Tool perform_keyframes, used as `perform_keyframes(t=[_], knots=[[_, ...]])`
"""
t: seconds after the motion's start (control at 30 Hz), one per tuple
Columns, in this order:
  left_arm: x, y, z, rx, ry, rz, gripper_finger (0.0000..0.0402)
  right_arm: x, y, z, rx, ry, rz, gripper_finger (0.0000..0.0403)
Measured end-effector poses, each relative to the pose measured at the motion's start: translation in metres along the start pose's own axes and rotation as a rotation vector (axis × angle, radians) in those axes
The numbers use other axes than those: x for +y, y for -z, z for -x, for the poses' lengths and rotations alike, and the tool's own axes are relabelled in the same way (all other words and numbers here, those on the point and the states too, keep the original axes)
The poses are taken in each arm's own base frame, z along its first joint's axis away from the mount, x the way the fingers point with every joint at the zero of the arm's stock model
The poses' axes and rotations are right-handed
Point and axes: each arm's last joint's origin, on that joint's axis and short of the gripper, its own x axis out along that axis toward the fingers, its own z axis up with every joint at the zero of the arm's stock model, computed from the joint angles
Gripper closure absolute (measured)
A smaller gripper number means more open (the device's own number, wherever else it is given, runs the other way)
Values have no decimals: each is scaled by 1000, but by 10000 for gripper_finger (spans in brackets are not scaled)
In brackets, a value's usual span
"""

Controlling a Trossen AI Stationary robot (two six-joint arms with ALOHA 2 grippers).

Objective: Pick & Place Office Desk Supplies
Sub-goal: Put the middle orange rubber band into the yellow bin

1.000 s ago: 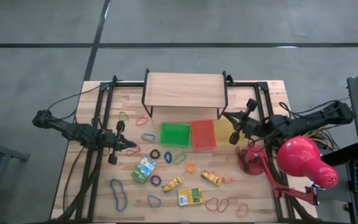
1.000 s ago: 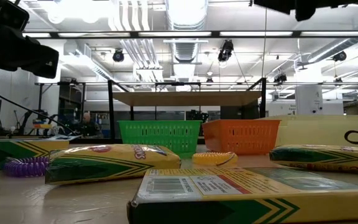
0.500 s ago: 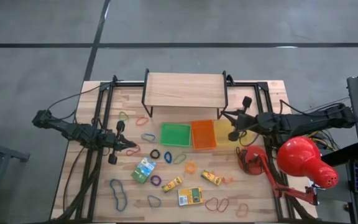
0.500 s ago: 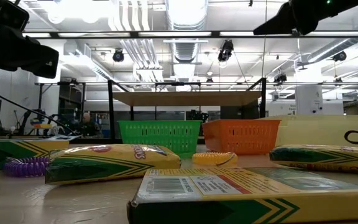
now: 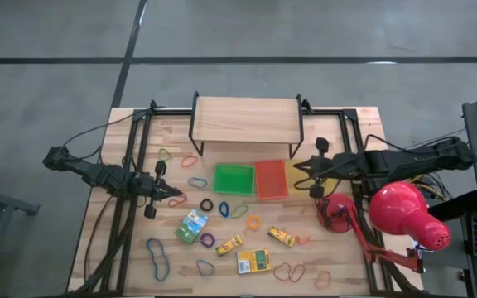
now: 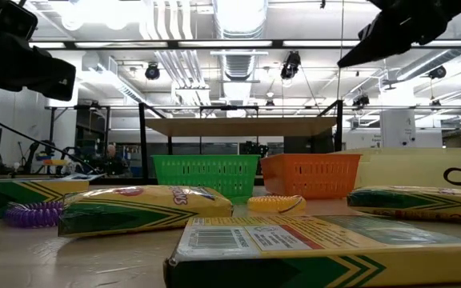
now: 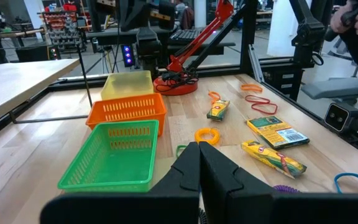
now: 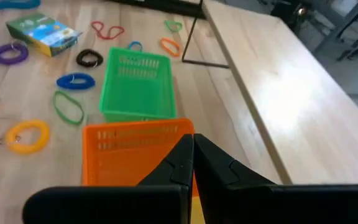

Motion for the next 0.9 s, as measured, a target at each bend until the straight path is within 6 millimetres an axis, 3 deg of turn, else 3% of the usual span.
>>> perform_keyframes(t=[0.13, 0.5, 0.9], knots=[[0, 0, 0, 0, 0, 0, 400, 2, 3, -5, 48, 2, -21, 394], [0, 0, 0, 0, 0, 0, 400, 2, 29, -3, 301, 80, -311, 394], [0, 0, 0, 0, 0, 0, 400, 9, 49, -17, 441, 130, -356, 394]])
